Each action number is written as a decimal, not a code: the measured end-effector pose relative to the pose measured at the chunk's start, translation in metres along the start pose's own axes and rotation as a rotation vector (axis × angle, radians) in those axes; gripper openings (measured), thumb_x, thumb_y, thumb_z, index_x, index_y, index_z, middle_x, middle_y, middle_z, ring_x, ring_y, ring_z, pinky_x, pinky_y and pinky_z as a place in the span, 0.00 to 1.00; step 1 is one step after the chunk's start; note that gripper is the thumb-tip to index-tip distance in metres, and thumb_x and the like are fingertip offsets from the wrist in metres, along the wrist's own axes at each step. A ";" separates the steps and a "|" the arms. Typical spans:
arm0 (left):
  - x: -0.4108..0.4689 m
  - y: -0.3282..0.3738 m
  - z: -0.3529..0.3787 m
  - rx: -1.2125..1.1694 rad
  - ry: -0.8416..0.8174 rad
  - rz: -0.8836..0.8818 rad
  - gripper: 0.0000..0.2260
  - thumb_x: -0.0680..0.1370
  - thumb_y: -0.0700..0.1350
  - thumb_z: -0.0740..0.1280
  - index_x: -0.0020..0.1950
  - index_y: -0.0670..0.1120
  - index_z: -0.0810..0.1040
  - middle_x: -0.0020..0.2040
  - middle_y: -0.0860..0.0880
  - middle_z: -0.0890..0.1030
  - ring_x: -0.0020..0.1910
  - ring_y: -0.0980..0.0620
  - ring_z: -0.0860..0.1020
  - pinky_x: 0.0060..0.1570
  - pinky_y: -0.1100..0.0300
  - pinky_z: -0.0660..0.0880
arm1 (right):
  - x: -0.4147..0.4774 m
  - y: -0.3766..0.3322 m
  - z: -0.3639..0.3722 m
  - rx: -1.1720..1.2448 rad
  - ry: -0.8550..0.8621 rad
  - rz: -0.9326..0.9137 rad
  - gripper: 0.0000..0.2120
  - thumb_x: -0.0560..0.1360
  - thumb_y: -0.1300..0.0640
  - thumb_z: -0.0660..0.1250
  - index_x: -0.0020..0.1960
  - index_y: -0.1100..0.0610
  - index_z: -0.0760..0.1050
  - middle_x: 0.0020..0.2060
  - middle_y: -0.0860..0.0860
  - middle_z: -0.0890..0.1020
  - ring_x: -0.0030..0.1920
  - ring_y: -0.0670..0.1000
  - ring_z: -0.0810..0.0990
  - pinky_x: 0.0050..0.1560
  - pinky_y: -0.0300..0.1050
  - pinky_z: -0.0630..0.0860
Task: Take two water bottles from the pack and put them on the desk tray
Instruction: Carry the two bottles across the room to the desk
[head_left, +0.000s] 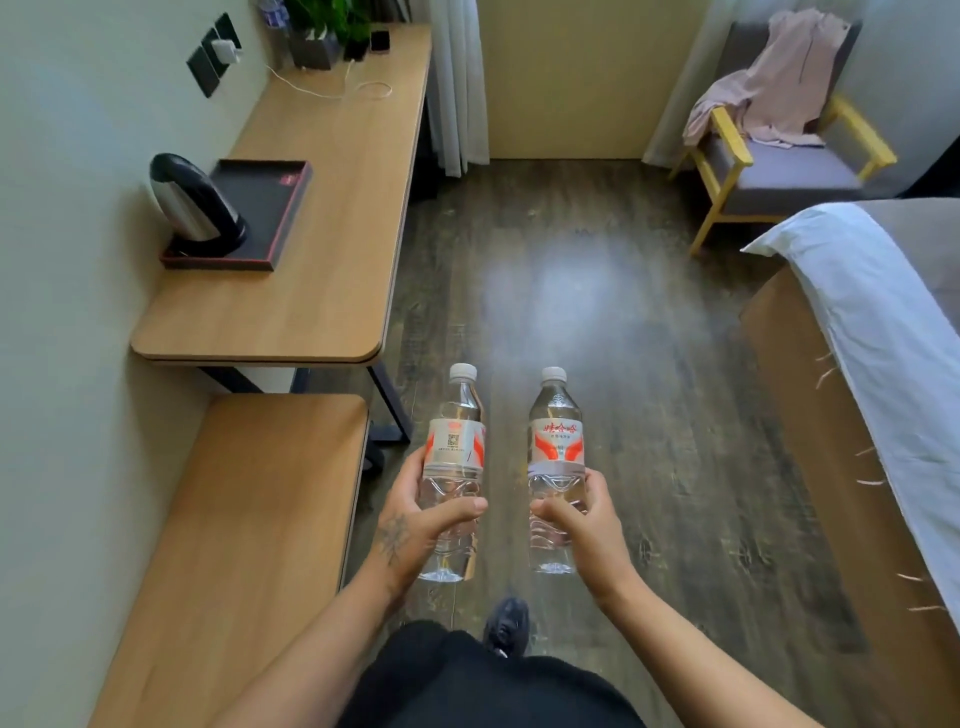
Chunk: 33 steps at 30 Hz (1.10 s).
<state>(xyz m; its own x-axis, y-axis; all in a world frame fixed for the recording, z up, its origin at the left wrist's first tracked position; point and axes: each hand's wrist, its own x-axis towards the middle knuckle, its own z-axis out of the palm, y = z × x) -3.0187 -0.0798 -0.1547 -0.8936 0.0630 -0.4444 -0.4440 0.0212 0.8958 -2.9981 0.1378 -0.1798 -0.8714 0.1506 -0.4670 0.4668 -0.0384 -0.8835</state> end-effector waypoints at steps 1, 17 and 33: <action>0.011 0.009 0.003 -0.007 0.002 0.002 0.46 0.61 0.53 0.84 0.78 0.54 0.74 0.65 0.49 0.87 0.61 0.51 0.88 0.56 0.55 0.87 | 0.012 -0.008 0.000 0.000 -0.002 0.002 0.36 0.58 0.42 0.75 0.65 0.49 0.72 0.55 0.48 0.86 0.50 0.42 0.88 0.47 0.40 0.81; 0.265 0.109 -0.005 -0.068 -0.003 -0.040 0.39 0.64 0.48 0.83 0.75 0.54 0.78 0.64 0.46 0.88 0.63 0.46 0.87 0.54 0.55 0.86 | 0.245 -0.117 0.026 -0.011 0.063 0.029 0.35 0.58 0.44 0.75 0.64 0.50 0.74 0.53 0.50 0.88 0.50 0.50 0.89 0.49 0.46 0.83; 0.511 0.227 -0.017 -0.118 -0.062 -0.075 0.36 0.67 0.42 0.82 0.75 0.53 0.78 0.64 0.45 0.89 0.62 0.43 0.88 0.56 0.50 0.87 | 0.480 -0.243 0.065 0.041 0.095 0.062 0.34 0.57 0.49 0.76 0.62 0.55 0.75 0.42 0.46 0.89 0.39 0.40 0.87 0.37 0.34 0.81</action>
<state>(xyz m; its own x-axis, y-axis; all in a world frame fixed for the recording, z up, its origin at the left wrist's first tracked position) -3.5773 -0.0596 -0.1787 -0.8536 0.1274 -0.5051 -0.5171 -0.0895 0.8512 -3.5392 0.1548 -0.1917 -0.8221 0.2392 -0.5167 0.5109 -0.0905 -0.8548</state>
